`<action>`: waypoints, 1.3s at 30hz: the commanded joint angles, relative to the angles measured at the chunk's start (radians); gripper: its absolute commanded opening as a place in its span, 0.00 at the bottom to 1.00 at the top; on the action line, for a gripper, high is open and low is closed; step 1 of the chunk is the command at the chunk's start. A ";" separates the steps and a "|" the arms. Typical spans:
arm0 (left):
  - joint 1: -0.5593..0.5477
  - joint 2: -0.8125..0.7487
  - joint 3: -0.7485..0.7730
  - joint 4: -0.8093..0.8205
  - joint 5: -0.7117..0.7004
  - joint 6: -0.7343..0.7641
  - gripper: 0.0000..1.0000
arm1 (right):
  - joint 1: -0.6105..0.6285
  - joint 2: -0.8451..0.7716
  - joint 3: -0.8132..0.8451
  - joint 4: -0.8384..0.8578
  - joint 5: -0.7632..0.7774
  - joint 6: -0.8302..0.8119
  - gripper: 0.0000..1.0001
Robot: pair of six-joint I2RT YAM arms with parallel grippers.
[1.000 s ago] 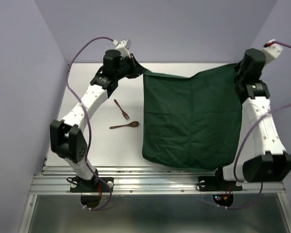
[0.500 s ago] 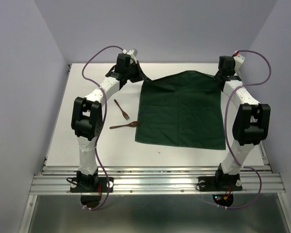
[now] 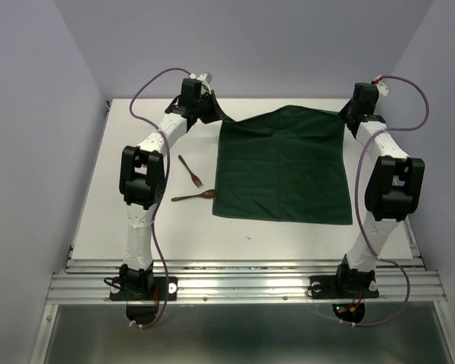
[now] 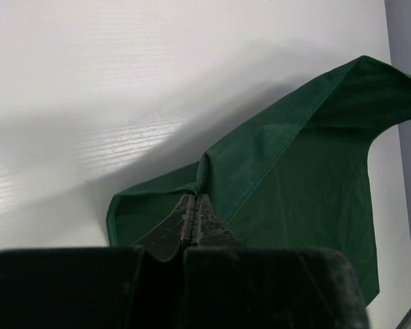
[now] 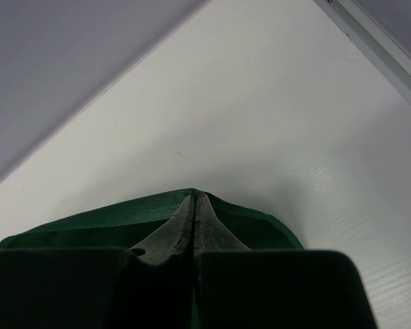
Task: Fold the napkin into a case and place the utensils inside
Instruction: Fold and flatten the napkin at the center of the board.
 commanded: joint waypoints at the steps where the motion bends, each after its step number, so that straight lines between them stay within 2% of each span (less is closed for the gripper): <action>1: 0.000 -0.081 0.013 -0.049 0.035 0.042 0.00 | -0.049 -0.174 -0.111 0.008 -0.053 0.030 0.01; 14: -0.007 -0.479 -0.467 -0.049 0.095 0.055 0.00 | -0.072 -0.587 -0.484 -0.242 -0.116 0.089 0.01; 21: -0.052 -0.615 -0.723 -0.055 0.134 0.048 0.00 | -0.072 -0.774 -0.670 -0.396 -0.145 0.181 0.01; 28: -0.139 -0.719 -0.847 -0.086 0.116 0.053 0.00 | -0.072 -0.843 -0.698 -0.503 -0.093 0.204 0.01; 39: -0.188 -0.797 -0.971 -0.127 0.107 0.091 0.00 | -0.072 -0.903 -0.695 -0.578 -0.022 0.271 0.01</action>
